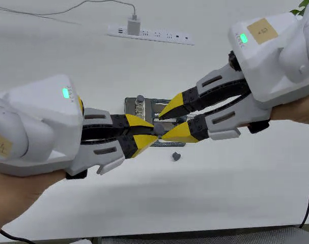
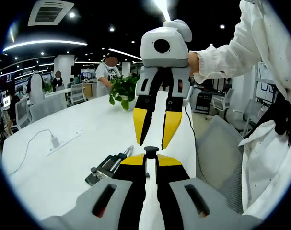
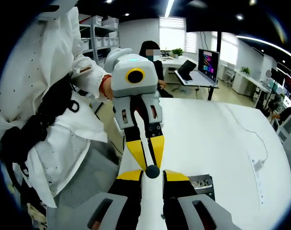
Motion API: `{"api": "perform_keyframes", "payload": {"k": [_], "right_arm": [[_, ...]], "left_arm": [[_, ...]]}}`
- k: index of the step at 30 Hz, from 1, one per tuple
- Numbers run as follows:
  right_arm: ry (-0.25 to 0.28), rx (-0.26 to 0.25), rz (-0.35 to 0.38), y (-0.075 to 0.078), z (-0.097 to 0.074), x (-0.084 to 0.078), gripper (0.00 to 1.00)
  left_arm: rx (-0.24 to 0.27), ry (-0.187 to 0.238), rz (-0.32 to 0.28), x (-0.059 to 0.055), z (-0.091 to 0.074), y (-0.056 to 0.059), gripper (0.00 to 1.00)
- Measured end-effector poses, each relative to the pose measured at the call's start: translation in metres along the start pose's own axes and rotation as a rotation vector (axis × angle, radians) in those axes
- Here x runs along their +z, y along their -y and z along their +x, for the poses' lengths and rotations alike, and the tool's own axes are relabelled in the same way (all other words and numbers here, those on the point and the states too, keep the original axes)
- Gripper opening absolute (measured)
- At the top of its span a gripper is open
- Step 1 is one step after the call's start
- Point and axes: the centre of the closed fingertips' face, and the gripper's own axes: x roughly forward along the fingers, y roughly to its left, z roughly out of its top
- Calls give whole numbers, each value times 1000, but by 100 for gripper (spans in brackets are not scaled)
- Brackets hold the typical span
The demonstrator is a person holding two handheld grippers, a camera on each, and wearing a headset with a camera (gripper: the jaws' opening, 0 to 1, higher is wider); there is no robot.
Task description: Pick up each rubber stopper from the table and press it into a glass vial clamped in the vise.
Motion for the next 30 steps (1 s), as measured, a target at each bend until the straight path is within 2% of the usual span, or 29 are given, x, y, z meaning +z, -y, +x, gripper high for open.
{"api": "perform_keyframes", "payload": {"k": [4,14,30], "right_arm": [[-7,15,-3,-5,1,3,11],[-10,15,-5,-8,0,7,9],[-17,19,-13,-8,-2,13,9]], "left_arm": [[-2,4,14,2,0,1,3],[-22,4,34,4,-1,2,3],[-51,-1,59,8,-2,2,3]]}}
